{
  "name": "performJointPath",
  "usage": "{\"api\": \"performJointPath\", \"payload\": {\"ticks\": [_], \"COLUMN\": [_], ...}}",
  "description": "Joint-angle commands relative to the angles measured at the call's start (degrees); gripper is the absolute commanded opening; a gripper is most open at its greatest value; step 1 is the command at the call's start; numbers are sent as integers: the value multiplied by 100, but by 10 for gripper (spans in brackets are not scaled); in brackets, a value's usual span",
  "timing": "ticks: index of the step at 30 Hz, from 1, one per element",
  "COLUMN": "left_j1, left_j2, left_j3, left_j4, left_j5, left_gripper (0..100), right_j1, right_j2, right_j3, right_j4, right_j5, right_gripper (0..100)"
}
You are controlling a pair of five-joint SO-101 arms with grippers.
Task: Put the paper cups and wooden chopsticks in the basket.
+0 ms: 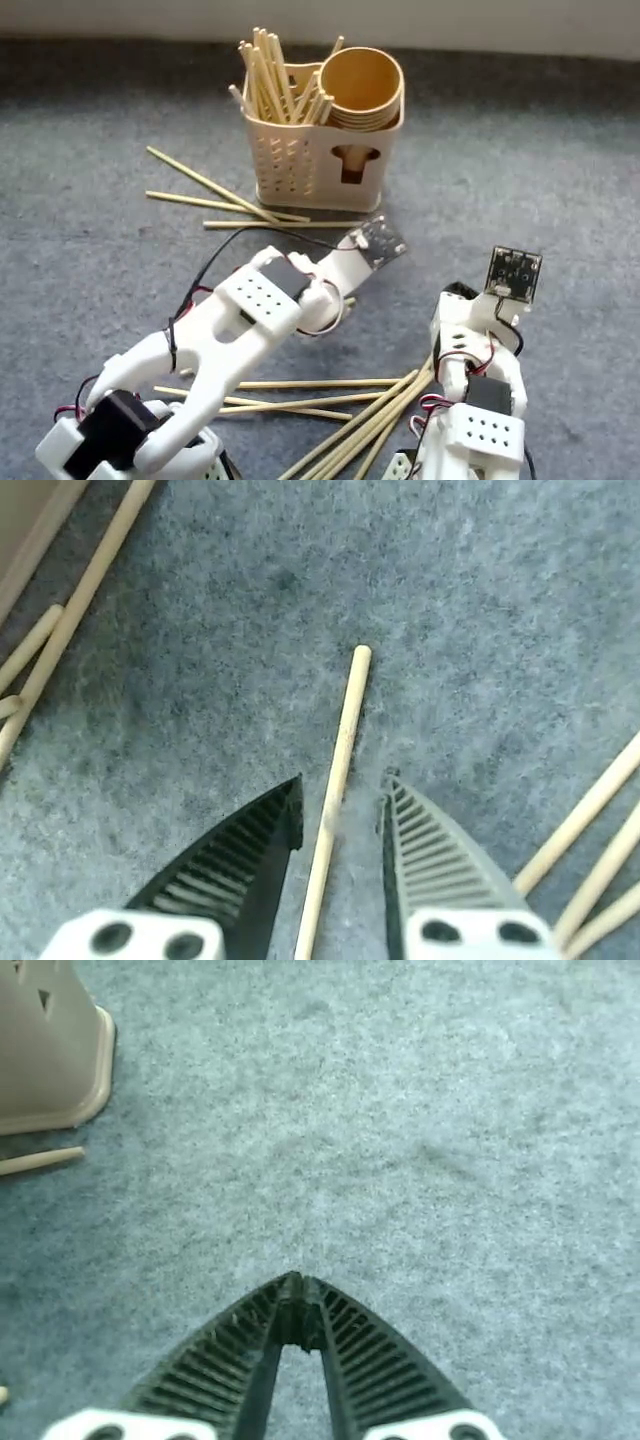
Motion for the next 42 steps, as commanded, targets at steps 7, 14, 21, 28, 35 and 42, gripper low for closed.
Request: {"api": "performJointPath", "payload": {"ticks": [7,14,21,28,35,42], "left_j1": [75,22,75,66,48,-48], "left_j2": [1024,1754,2422,2334,1525,1051], "left_j3": [-884,-1508,-2088,-2246,-1824,-1657], "left_j4": [-44,334,712,1178,1152,1160], "left_j5": [-44,-44,-105,-413,-422,-422], "left_gripper": [136,136,23,6,6,6], "right_j1": [57,57,57,57,40,31], "right_j2": [-66,-66,-66,-66,-66,-66], "right_j3": [-84,-84,-84,-75,-84,-75], "right_j4": [-154,-154,-154,-154,-154,-154], "right_j5": [-62,-62,-62,-62,-62,-62], "right_gripper": [6,6,6,6,6,6]}}
